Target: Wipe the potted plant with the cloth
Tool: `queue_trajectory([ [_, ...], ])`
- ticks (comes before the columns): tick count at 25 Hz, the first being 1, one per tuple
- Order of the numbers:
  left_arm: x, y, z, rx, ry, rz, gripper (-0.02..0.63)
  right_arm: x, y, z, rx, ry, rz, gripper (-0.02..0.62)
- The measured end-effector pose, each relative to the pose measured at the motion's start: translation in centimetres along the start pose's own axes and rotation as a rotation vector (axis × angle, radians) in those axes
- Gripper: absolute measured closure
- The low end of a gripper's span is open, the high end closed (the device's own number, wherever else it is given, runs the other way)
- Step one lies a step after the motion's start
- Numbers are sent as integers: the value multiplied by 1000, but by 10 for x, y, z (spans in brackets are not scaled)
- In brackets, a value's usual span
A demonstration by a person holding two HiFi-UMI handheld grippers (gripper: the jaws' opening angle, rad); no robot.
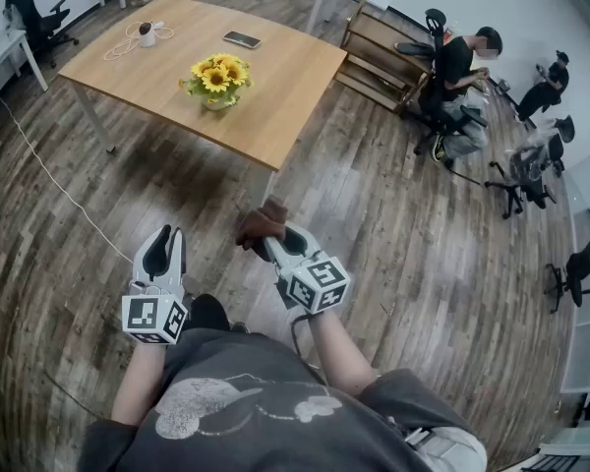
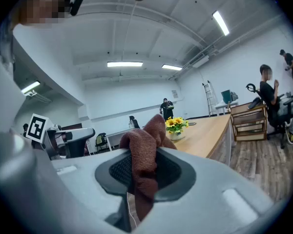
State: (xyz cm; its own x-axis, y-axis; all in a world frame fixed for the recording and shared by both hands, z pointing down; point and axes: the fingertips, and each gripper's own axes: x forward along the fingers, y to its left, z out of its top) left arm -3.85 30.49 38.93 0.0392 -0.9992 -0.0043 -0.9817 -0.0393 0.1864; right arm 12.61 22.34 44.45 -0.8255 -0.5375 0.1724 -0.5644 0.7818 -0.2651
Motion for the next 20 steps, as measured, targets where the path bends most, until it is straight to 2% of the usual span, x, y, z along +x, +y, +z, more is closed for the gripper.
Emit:
queue_trajectory([
  [5,3,-1,-1,6,5,-1,508,-3,-6,0,1,1,-20,528],
  [15,8,-2,-11,-2,32,-8,571,-6,-13,-4,-7,12,-38,526],
  [20,10,-1,-15,-6,45,-6,574,-6,-13,-2,-25,24,-25,526],
])
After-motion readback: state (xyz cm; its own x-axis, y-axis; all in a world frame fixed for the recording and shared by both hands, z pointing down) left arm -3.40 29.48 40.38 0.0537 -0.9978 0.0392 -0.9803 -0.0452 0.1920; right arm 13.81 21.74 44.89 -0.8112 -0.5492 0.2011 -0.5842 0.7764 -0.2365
